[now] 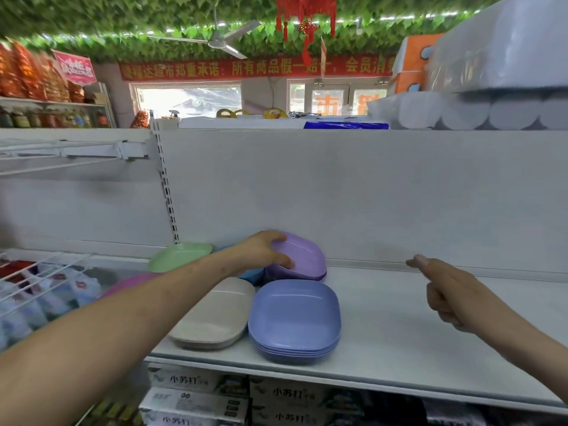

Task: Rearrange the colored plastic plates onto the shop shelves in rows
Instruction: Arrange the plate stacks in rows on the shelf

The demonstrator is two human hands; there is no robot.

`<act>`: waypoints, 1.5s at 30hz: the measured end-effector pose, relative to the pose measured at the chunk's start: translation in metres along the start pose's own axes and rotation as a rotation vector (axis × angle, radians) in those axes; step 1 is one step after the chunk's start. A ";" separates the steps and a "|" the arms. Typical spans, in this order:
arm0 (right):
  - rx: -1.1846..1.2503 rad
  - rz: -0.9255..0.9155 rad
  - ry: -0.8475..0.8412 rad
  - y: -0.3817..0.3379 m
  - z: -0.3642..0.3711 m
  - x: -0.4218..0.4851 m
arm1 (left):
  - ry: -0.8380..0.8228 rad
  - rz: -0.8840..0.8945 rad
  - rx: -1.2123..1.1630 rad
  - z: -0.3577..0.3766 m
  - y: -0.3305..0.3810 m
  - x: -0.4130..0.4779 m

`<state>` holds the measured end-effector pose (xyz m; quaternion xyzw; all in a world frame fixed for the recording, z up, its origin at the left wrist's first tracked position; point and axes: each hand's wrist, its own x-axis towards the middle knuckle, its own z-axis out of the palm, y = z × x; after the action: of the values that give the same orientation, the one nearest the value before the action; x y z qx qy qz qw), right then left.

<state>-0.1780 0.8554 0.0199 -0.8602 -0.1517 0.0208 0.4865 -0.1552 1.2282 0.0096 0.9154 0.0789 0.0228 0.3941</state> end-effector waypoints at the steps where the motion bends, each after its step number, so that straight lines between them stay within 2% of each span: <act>1: 0.053 0.030 0.009 0.000 -0.001 0.001 | -0.021 -0.001 0.035 0.000 -0.002 0.003; 4: 0.160 0.088 0.016 -0.003 0.002 0.004 | -0.057 0.022 0.159 -0.001 -0.006 0.007; 11: 0.201 0.089 0.068 -0.021 0.019 0.010 | -0.112 0.030 0.504 -0.008 -0.006 0.017; 21: 0.167 0.101 0.083 -0.037 0.044 0.008 | -0.134 0.150 0.657 -0.005 -0.025 0.032; 29: 0.154 0.132 0.117 -0.043 0.060 0.017 | -0.106 0.224 0.655 -0.005 -0.036 0.039; 35: 0.145 0.145 0.106 -0.041 0.059 0.017 | -0.061 0.238 0.409 -0.017 -0.030 0.046; 41: 0.009 0.121 0.105 -0.021 0.027 0.016 | 0.029 0.340 0.222 -0.001 0.016 0.045; 45: -0.080 0.109 0.168 0.007 -0.023 0.009 | -0.017 0.427 0.197 0.041 0.067 0.041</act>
<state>-0.1631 0.8355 0.0275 -0.8846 -0.0641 -0.0313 0.4608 -0.1018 1.1600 0.0295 0.9456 -0.1177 0.0900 0.2897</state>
